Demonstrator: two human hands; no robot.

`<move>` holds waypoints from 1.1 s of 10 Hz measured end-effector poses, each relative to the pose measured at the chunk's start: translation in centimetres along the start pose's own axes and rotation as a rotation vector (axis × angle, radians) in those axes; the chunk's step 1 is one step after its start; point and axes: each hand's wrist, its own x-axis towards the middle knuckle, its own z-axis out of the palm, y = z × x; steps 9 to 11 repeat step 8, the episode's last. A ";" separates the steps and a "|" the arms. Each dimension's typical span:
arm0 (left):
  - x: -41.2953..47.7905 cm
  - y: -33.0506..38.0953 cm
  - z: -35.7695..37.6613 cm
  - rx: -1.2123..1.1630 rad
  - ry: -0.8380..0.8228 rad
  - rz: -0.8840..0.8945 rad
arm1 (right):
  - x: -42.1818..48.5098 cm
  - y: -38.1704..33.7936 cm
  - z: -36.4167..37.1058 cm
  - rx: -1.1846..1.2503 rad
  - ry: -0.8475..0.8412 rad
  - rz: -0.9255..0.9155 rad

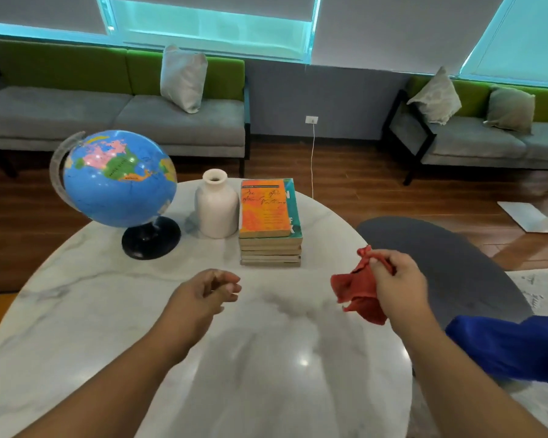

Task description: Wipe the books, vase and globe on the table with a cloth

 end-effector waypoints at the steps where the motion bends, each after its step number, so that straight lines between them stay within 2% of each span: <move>1: 0.0 0.4 2.3 0.075 0.007 -0.008 | 3.9 2.4 -3.4 -0.087 0.121 0.025; 2: -0.1 0.6 3.7 0.141 0.034 -0.027 | 6.9 4.9 -5.4 -0.192 0.191 0.062; 3: -0.3 0.6 4.6 0.158 0.069 -0.041 | 9.2 8.0 -6.0 -0.301 0.169 0.100; 5: -0.7 0.9 5.5 0.184 0.104 -0.091 | 11.7 15.0 -5.3 -0.464 -0.017 0.226; 7: -0.9 1.5 6.3 0.221 0.116 -0.086 | 13.1 20.1 -3.8 -0.630 -0.451 0.374; 8: -1.3 1.8 6.4 0.243 0.137 -0.072 | 14.0 19.8 -3.3 -0.683 -0.396 0.311; 11: -1.3 1.8 6.4 0.243 0.137 -0.072 | 14.0 19.8 -3.3 -0.683 -0.396 0.311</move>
